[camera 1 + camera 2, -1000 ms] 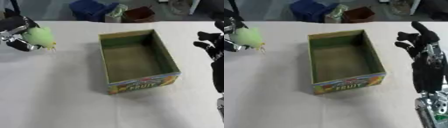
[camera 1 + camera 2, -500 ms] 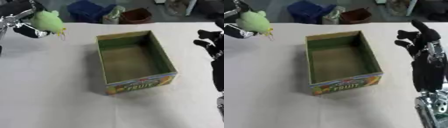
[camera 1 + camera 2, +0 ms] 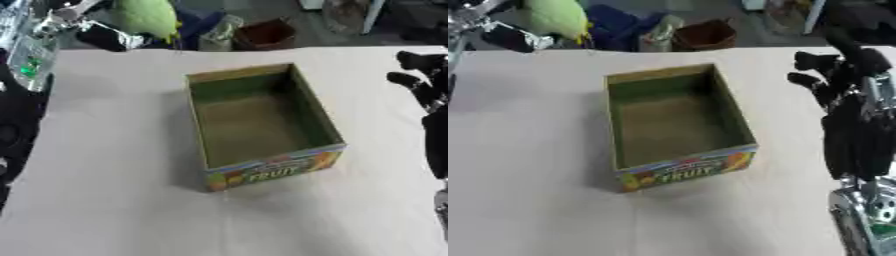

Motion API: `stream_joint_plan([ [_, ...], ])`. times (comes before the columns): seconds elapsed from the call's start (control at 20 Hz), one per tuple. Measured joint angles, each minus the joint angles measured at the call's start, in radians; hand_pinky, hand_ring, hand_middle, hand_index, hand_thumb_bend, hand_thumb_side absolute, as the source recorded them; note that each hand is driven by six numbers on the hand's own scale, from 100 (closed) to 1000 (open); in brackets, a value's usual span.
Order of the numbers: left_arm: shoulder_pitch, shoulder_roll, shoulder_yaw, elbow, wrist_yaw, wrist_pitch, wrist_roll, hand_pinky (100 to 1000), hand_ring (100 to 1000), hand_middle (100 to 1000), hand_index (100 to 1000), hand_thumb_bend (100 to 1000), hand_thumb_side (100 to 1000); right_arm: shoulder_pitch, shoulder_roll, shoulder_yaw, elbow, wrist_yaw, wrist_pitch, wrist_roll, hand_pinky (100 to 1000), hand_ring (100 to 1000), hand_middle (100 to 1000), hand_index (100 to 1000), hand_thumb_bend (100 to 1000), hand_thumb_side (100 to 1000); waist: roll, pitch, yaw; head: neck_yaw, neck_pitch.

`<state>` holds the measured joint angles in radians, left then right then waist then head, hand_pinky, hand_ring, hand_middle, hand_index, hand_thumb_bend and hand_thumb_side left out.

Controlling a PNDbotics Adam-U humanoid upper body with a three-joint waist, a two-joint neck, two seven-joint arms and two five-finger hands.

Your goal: Pick up objects on the table and place them in the box.

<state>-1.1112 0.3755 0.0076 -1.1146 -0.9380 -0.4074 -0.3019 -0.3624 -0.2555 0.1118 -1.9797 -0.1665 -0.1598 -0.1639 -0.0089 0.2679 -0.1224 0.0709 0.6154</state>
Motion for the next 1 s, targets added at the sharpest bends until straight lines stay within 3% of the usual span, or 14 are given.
stream_joint_plan([
  [0.4, 0.011, -0.044, -0.011, -0.003, -0.016, 0.008, 0.045, 420, 501, 469, 611, 100, 293, -0.028, 0.018, 0.014, 0.0, -0.023, -0.011, 0.01, 737, 819, 603, 900, 100, 993, -0.005, 0.0, -0.027, 0.03, 0.0],
  [0.7, 0.038, -0.128, -0.041, 0.019, -0.003, -0.047, 0.065, 427, 510, 472, 614, 100, 289, -0.051, 0.032, 0.029, 0.0, -0.047, -0.029, 0.02, 735, 814, 601, 897, 100, 987, -0.007, 0.005, -0.058, 0.044, 0.008],
  [1.0, 0.046, -0.157, -0.045, 0.041, -0.003, -0.1, 0.062, 426, 511, 472, 614, 100, 287, -0.056, 0.044, 0.03, 0.0, -0.067, -0.046, 0.011, 725, 797, 596, 883, 100, 973, -0.01, 0.005, -0.073, 0.051, 0.009],
])
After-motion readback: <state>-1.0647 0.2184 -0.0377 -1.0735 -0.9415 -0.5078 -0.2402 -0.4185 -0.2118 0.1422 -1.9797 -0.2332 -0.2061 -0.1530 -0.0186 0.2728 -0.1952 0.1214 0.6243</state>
